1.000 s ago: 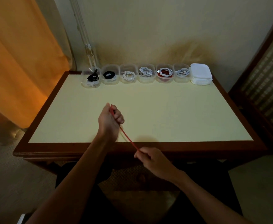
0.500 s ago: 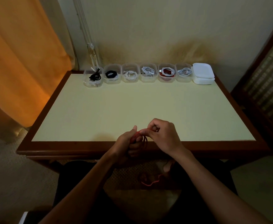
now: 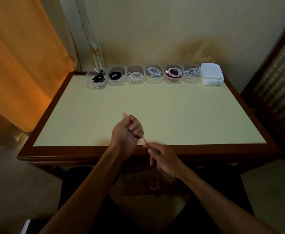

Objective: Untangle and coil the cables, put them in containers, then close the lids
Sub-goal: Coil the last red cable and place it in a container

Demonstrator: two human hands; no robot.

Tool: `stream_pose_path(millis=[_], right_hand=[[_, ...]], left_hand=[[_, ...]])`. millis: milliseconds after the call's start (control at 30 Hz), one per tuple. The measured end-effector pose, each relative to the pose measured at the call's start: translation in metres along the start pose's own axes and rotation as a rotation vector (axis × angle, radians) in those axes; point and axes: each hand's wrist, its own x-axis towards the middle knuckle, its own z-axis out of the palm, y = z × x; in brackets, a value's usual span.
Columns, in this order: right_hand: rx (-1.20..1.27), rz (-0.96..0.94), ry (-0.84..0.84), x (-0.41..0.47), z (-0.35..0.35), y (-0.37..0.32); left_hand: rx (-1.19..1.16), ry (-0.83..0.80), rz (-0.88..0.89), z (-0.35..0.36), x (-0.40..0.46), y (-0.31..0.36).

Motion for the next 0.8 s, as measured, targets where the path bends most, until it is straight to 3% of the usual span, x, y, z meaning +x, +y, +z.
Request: stream_pose_path(millis=[67, 133, 167, 233, 333, 467, 667, 800], right_hand=[[-0.066, 0.136, -0.382, -0.016, 0.002, 0.002], [-0.149, 0.226, -0.632, -0.027, -0.002, -0.007], [-0.185, 0.235, -0.658, -0.029, -0.006, -0.016], [-0.209, 0.189, -0.584, -0.027, -0.016, -0.040], [-0.245, 0.057, -0.307, -0.018, -0.035, -0.067], [-0.153, -0.035, 0.054, -0.002, -0.051, -0.068], [-0.022, -0.057, 0.348, 0.007, -0.048, -0.053], [0.120, -0.065, 0.373, 0.007, -0.045, -0.047]], left_hand=[[0.243, 0.070, 0.117, -0.009, 0.009, 0.009], [0.764, 0.078, 0.227, -0.017, 0.008, 0.005], [0.970, 0.042, 0.250, -0.021, 0.004, -0.003], [1.155, -0.062, 0.233, -0.034, -0.005, -0.022], [1.082, -0.228, 0.056, -0.037, -0.017, -0.037], [0.726, -0.278, -0.239, -0.024, -0.017, -0.042], [0.503, -0.340, -0.230, -0.018, -0.017, -0.035], [0.372, -0.334, -0.213, -0.021, -0.016, -0.034]])
